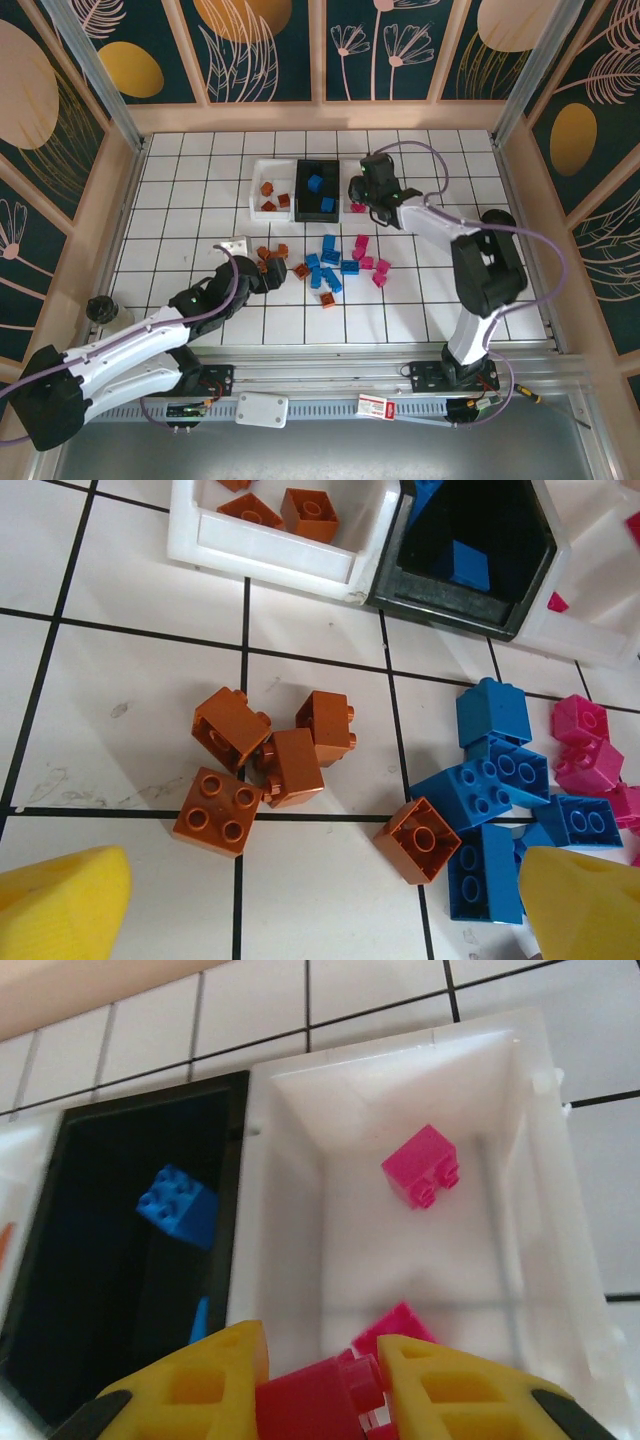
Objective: Sort the legos into containers by color
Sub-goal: Place the lego in the container, then pick up the lego from the center of the table.
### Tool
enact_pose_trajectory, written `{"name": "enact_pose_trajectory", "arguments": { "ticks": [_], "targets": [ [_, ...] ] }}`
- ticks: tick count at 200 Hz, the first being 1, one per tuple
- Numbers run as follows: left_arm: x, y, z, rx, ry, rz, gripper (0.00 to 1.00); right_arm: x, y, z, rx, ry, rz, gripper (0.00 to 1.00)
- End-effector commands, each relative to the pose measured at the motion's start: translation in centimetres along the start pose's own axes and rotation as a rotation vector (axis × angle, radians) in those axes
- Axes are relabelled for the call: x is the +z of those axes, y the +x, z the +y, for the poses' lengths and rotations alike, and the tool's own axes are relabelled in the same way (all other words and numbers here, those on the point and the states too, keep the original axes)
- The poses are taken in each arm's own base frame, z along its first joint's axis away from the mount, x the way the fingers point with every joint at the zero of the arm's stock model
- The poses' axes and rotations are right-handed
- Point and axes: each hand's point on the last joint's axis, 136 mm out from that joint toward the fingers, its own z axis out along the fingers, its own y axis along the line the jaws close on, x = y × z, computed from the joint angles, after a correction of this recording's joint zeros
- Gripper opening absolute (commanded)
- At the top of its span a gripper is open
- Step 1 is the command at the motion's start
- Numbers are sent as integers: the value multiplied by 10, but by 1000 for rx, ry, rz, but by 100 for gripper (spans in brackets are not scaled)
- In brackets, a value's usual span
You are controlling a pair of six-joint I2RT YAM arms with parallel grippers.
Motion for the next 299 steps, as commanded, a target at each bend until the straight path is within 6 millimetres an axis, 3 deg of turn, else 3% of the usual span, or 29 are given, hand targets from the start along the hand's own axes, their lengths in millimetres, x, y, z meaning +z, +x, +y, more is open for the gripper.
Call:
{"name": "enact_pose_trajectory", "arguments": {
  "ticks": [1,20,40,56,77,101,141,172,198,228,255,299],
  "targets": [
    [-4,2,10,-29,-23,-7,99,15,-18,-2,0,5,-14,30],
    [-5,2,13,-33,-27,-14,99,22,-25,1,-13,4,-17,47],
    [-5,2,13,-33,-28,-15,99,17,-34,2,-21,9,-27,54],
    [-5,1,13,-32,-30,-17,99,2,-37,4,-17,-2,-36,57],
    [-5,1,14,-34,-37,-19,99,-25,-23,3,-9,-24,-31,59],
    [-4,1,15,-34,-40,-24,99,-60,11,-3,-7,-44,-6,60],
    [-1,2,17,-34,-51,-33,99,-110,94,-32,-1,-25,79,61],
    [5,5,17,-24,-63,-20,99,-133,145,-52,13,-9,165,64],
    [11,7,14,-8,-68,-4,99,-133,179,-65,7,11,253,65],
    [16,9,11,6,-72,14,99,-120,198,-66,-45,5,322,65],
    [18,11,10,10,-73,28,99,-107,203,-61,-93,1,356,62],
    [16,12,14,12,-84,25,99,-99,207,-55,-125,-14,382,49]
  ]
}}
